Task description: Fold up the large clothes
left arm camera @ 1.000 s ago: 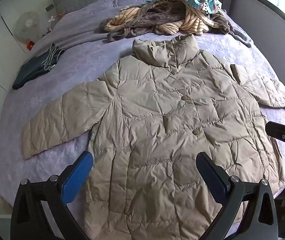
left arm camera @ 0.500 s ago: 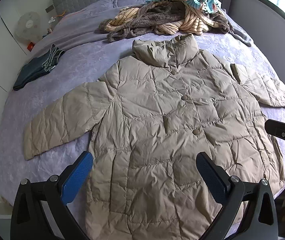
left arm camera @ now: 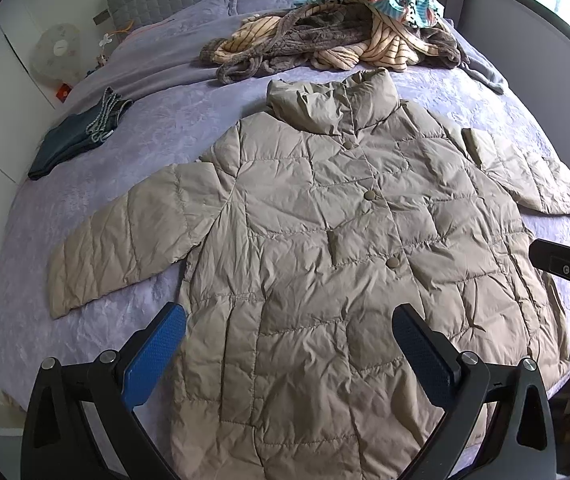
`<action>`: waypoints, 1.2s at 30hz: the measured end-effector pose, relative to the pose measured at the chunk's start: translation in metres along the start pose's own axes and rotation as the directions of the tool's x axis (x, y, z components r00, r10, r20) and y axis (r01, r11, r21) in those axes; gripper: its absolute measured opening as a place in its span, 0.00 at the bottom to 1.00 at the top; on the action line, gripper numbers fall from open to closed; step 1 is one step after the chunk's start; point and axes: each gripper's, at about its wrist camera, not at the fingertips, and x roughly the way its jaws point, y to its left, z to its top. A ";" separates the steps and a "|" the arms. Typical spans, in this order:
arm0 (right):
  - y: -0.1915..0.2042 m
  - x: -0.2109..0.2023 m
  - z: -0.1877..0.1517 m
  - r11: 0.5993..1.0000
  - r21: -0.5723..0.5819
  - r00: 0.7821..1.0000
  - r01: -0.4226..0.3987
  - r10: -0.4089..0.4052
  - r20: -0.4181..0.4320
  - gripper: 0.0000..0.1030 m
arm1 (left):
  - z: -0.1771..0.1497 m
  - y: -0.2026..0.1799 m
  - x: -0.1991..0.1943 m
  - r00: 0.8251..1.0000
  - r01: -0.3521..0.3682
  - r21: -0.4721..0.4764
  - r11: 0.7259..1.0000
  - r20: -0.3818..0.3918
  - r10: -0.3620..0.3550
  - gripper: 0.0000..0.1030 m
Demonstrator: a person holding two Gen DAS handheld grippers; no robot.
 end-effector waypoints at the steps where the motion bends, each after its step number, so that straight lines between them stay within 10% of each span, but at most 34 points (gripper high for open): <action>1: 0.000 0.000 0.000 1.000 0.000 1.000 0.000 0.000 0.000 1.00 | 0.000 0.000 0.000 1.000 -0.001 0.000 1.000 0.000 0.001 1.00; 36: 0.004 -0.011 -0.003 1.000 -0.014 1.000 -0.003 0.004 0.018 1.00 | 0.001 0.001 -0.002 1.000 0.000 0.005 1.000 0.010 0.000 1.00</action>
